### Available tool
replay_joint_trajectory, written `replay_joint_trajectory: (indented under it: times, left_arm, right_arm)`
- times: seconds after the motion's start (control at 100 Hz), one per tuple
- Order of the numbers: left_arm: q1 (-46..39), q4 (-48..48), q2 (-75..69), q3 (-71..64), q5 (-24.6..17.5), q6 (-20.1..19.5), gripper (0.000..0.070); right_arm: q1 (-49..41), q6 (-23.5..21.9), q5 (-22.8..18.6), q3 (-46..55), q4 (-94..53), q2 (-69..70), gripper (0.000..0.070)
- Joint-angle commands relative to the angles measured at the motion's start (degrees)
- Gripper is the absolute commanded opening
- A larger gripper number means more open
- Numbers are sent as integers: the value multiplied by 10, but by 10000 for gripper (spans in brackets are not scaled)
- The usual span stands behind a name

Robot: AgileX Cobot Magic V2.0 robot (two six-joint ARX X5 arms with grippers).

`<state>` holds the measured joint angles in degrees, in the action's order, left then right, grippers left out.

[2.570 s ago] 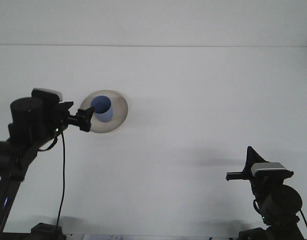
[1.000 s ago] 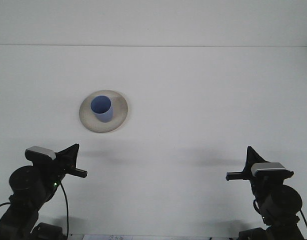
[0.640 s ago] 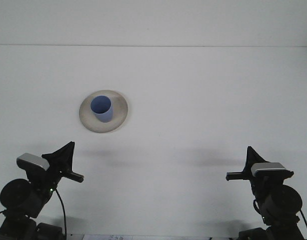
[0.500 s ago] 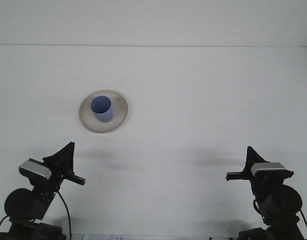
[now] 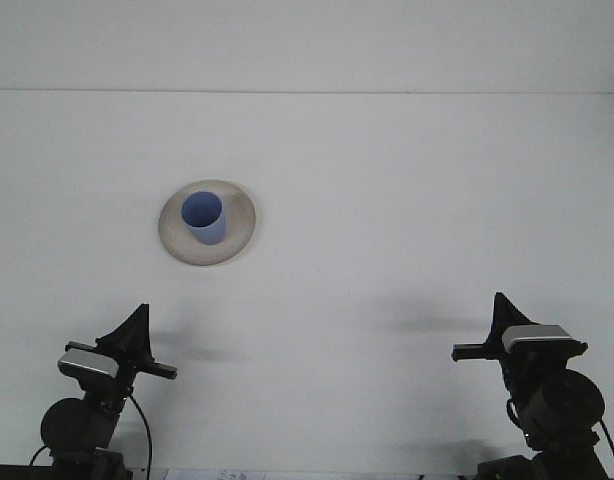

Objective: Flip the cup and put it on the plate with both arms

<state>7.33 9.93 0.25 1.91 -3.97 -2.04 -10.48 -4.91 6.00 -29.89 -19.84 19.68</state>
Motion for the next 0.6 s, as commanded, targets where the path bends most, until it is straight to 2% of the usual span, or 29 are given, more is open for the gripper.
replay_joint_trajectory:
  times: [0.0, 0.59]
  left_arm:
    - [-7, 7, -1, -11, 2, -3, 12]
    - [-13, 6, -1, -11, -1, 1, 14]
  right_arm:
    - [-2, 2, 0, -6, 6, 1, 0]
    - [-2, 2, 0, -6, 6, 1, 0]
